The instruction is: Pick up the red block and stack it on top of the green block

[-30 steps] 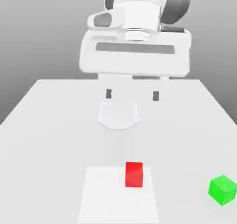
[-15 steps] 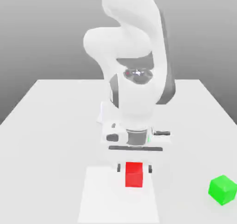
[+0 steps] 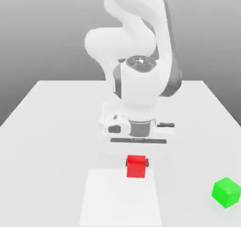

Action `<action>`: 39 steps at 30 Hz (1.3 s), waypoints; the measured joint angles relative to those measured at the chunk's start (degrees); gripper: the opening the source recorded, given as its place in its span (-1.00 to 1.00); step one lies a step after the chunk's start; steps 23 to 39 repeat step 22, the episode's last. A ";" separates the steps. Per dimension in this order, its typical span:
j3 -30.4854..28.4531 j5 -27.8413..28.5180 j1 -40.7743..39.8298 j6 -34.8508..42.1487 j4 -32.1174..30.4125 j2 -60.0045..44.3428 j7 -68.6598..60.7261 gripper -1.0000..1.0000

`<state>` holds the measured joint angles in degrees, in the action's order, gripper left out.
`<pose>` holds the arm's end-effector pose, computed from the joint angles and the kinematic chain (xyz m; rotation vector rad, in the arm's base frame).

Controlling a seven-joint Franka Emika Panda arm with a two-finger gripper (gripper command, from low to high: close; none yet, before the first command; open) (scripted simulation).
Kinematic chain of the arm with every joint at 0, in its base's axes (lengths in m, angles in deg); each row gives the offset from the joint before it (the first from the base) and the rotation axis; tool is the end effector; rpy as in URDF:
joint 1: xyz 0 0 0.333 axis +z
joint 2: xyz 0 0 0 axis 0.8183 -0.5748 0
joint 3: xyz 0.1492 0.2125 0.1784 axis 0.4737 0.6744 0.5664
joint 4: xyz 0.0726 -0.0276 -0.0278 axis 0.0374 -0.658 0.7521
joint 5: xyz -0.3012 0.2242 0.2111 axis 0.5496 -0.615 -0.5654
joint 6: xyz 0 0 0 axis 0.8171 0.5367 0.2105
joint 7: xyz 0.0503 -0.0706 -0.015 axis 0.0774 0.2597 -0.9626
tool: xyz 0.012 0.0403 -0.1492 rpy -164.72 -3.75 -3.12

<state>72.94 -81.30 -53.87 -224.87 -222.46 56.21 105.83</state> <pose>0.3845 0.0543 0.1247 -2.8952 1.2115 0.0010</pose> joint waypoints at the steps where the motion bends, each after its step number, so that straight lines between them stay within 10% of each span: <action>1: 0.89 -0.20 0.32 0.97 1.27 -0.31 -1.40 -1.00; 19: 10.36 13.07 15.56 6.03 23.56 -18.88 -12.60 -1.00; 20: 9.84 13.83 15.99 5.13 23.66 -19.93 -12.09 1.00; 39: 9.84 13.83 15.99 5.13 23.66 -19.93 -12.09 1.00</action>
